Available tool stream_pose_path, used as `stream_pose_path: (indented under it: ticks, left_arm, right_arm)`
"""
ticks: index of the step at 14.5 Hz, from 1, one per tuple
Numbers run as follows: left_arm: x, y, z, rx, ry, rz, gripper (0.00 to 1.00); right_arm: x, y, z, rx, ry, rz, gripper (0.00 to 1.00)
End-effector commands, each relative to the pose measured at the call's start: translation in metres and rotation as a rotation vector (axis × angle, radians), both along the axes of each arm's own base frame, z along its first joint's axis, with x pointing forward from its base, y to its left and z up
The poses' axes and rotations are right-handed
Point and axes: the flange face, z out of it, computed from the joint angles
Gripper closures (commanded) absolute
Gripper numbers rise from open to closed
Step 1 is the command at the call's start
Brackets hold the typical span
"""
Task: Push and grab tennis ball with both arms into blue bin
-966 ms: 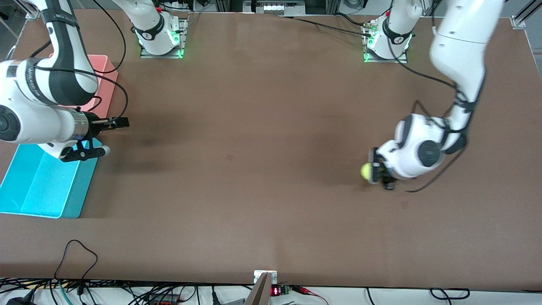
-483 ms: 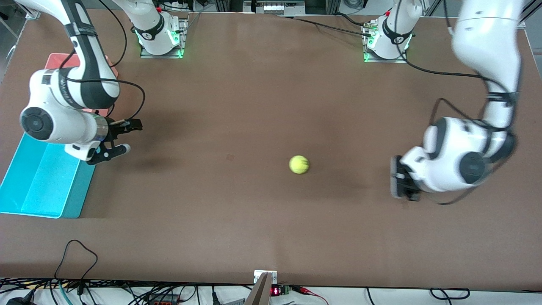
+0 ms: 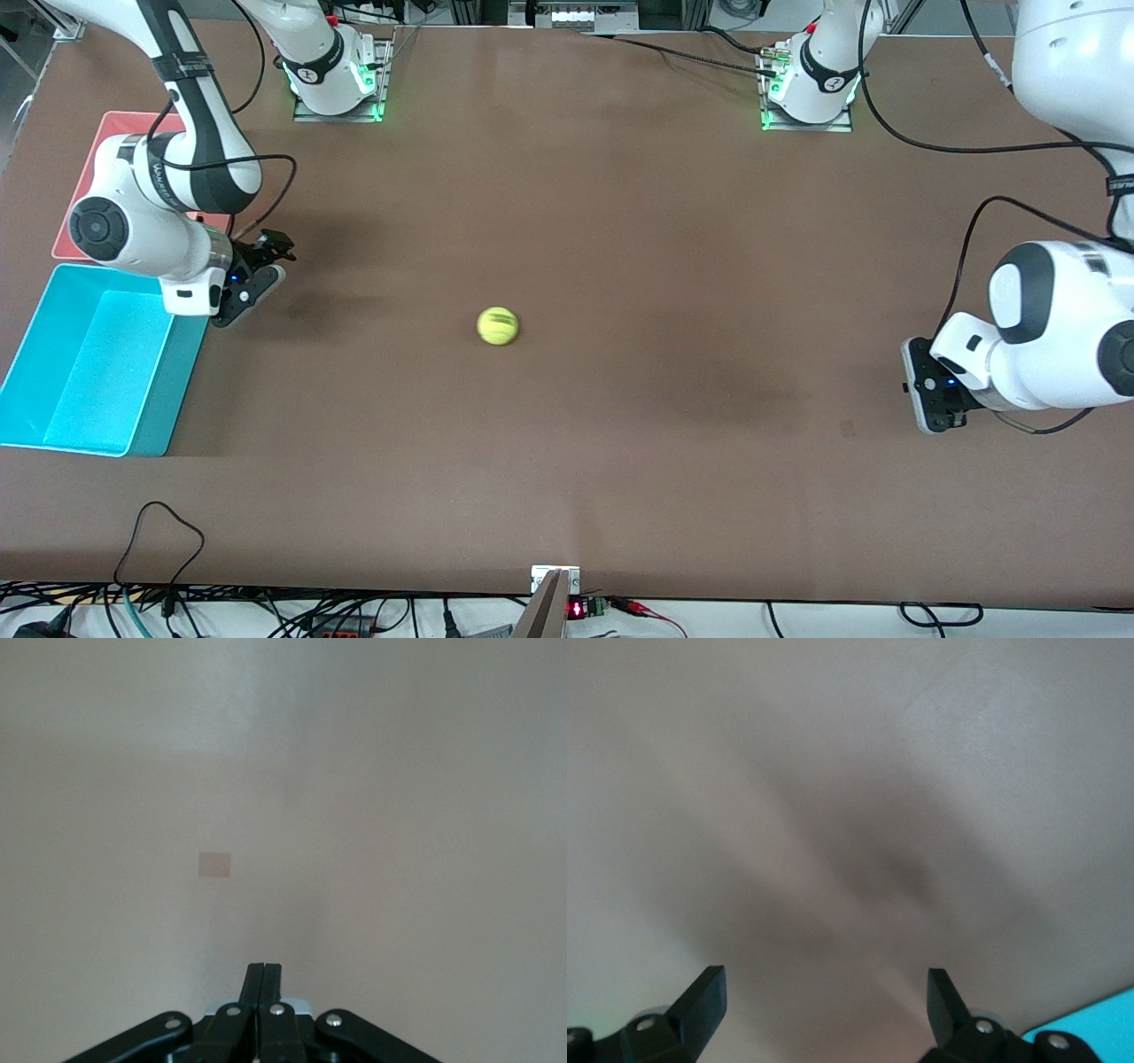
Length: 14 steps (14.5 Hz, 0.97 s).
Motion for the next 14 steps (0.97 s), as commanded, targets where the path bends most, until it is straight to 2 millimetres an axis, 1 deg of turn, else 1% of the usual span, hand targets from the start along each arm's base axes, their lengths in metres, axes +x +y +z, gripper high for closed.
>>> stream_pose_path:
  ticks: [1, 2, 3, 5, 6, 7, 8, 9, 10, 11, 12, 13, 14]
  left_arm:
    - [-0.003, -0.007, 0.029, 0.024, 0.009, 0.225, 0.69]
    - [-0.003, -0.013, 0.03, 0.03, 0.008, 0.289, 0.25]
    - [-0.003, -0.015, 0.031, 0.029, 0.008, 0.298, 0.0]
    - [-0.003, -0.027, 0.034, -0.038, 0.019, 0.335, 0.0]
    - [-0.003, -0.026, 0.038, -0.048, 0.018, 0.375, 0.0]
    - [-0.004, -0.026, 0.046, -0.039, 0.008, 0.432, 0.0]
    - [-0.008, -0.033, 0.065, -0.023, -0.017, 0.501, 0.0]
    - [-0.012, -0.037, 0.08, -0.006, -0.036, 0.569, 0.0]
    - [-0.015, -0.037, 0.092, 0.003, -0.051, 0.639, 0.0]
    - [-0.019, -0.034, 0.09, -0.002, -0.041, 0.675, 0.0]
    - [-0.017, -0.021, 0.095, -0.003, -0.079, 0.723, 0.0]
    - [-0.014, -0.01, 0.108, -0.008, -0.146, 0.75, 0.0]
    - [-0.015, -0.013, 0.109, -0.01, -0.178, 0.757, 0.0]
  right_arm:
    - [-0.008, -0.006, -0.004, 0.039, -0.04, 0.188, 0.0]
    - [-0.008, -0.013, -0.009, 0.046, -0.055, 0.215, 0.0]
    - [-0.011, -0.019, -0.017, 0.05, -0.071, 0.235, 0.0]
    - [-0.013, -0.023, -0.03, 0.056, -0.081, 0.251, 0.0]
    - [-0.013, -0.022, -0.035, 0.058, -0.074, 0.254, 0.0]
    - [-0.015, -0.022, -0.04, 0.061, -0.067, 0.252, 0.0]
    - [-0.015, -0.022, -0.046, 0.062, -0.068, 0.252, 0.0]
    - [-0.015, -0.021, -0.052, 0.063, -0.07, 0.25, 0.0]
    - [-0.015, -0.02, -0.06, 0.065, -0.076, 0.25, 0.0]
    - [-0.014, -0.02, -0.066, 0.065, -0.086, 0.249, 0.0]
    - [-0.013, -0.02, -0.072, 0.065, -0.091, 0.249, 0.0]
    - [-0.013, -0.021, -0.077, 0.066, -0.095, 0.247, 0.0]
    - [-0.013, -0.022, -0.082, 0.068, -0.092, 0.245, 0.0]
